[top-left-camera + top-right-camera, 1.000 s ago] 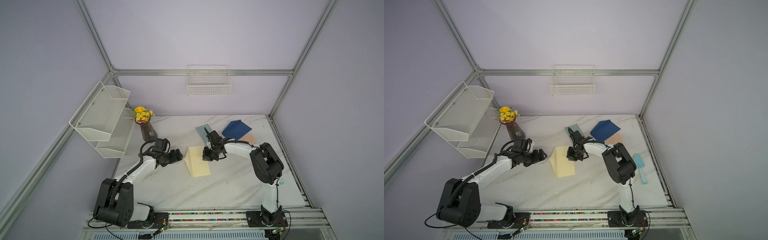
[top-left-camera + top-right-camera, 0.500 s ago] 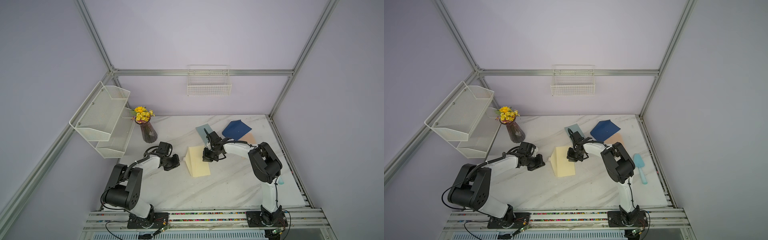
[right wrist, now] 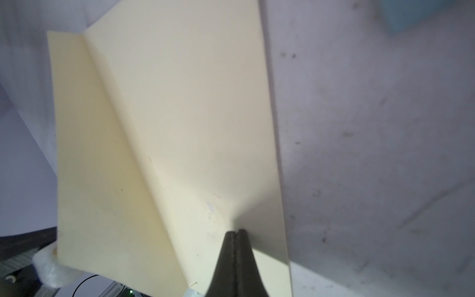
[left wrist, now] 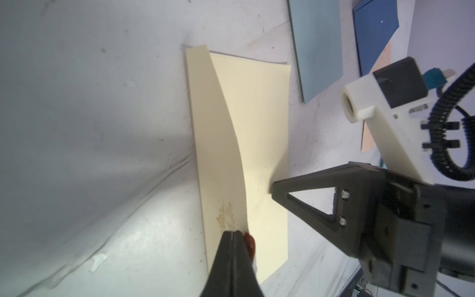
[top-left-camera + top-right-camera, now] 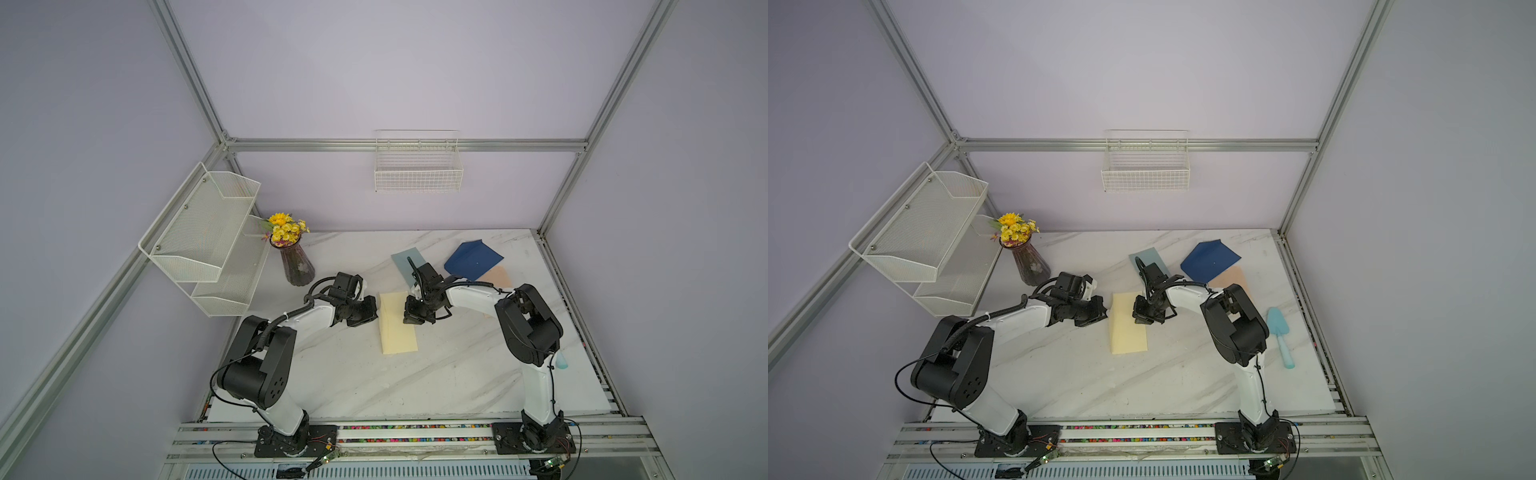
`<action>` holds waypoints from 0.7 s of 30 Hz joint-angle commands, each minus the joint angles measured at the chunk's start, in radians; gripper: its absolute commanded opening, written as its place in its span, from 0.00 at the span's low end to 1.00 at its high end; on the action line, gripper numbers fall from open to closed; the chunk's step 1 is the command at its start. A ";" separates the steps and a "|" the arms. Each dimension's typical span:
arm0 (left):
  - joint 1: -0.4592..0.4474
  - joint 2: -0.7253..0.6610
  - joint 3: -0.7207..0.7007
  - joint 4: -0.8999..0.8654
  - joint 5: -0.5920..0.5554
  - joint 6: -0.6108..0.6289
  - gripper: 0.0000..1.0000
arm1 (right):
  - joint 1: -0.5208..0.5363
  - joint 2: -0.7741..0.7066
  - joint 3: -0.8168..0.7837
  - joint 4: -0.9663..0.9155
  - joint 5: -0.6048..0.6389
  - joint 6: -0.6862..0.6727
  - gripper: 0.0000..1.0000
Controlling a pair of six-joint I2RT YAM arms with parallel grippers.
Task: Fold the letter paper in half and place it into the envelope
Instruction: Fold the envelope flap on the envelope.
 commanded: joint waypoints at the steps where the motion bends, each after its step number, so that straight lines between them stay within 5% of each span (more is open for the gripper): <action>1: -0.024 0.036 0.034 0.033 0.023 -0.009 0.00 | 0.006 0.033 -0.022 0.002 -0.001 0.011 0.00; 21: -0.096 0.290 0.173 -0.107 0.018 0.049 0.00 | 0.006 -0.072 -0.006 -0.017 0.057 0.019 0.00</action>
